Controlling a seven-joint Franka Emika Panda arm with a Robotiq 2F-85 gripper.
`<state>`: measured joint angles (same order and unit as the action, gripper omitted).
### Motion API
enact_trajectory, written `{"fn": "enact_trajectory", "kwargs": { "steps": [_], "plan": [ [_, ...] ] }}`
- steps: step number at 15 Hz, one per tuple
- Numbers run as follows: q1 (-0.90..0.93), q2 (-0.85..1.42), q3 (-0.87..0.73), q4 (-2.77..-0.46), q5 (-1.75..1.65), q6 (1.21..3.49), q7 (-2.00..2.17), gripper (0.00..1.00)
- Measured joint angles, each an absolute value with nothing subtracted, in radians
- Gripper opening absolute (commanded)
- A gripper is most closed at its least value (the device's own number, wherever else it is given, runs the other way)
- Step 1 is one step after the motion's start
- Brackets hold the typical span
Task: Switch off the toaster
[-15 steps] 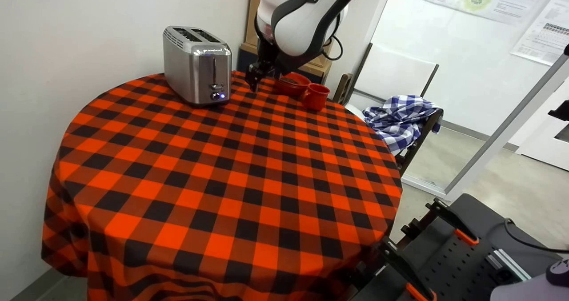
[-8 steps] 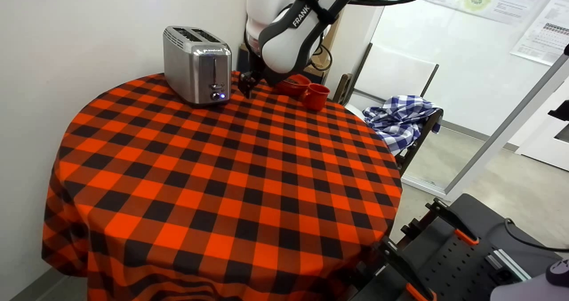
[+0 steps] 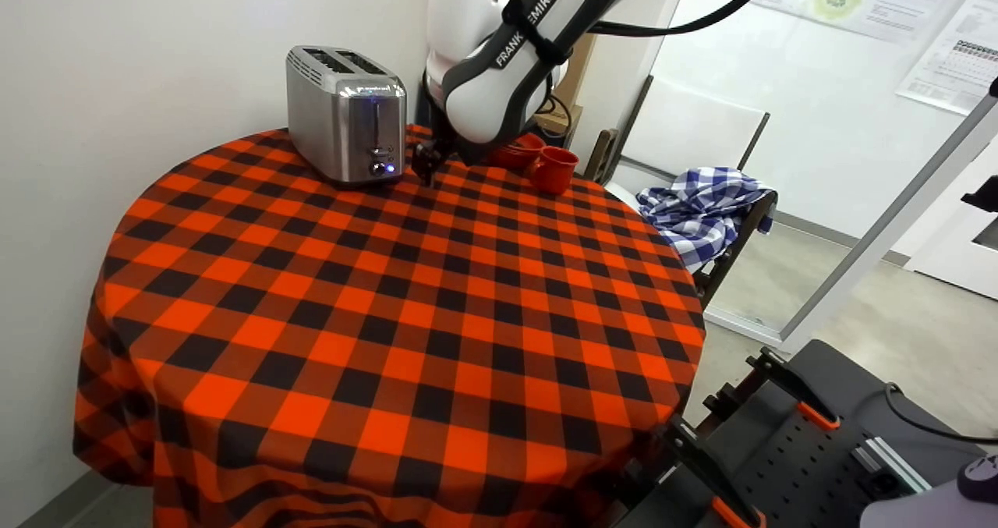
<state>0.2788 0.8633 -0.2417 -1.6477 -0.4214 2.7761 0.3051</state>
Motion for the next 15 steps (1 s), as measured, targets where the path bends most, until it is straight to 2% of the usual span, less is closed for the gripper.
{"fn": "enact_trajectory", "kwargs": {
  "steps": [5, 15],
  "plan": [
    [0.285, 0.863, -0.249, -1.648, -0.422, 2.777, 0.303, 1.0],
    [0.405, 0.876, -0.402, -1.647, -0.513, 2.878, 0.291, 1.0]
  ]
}}
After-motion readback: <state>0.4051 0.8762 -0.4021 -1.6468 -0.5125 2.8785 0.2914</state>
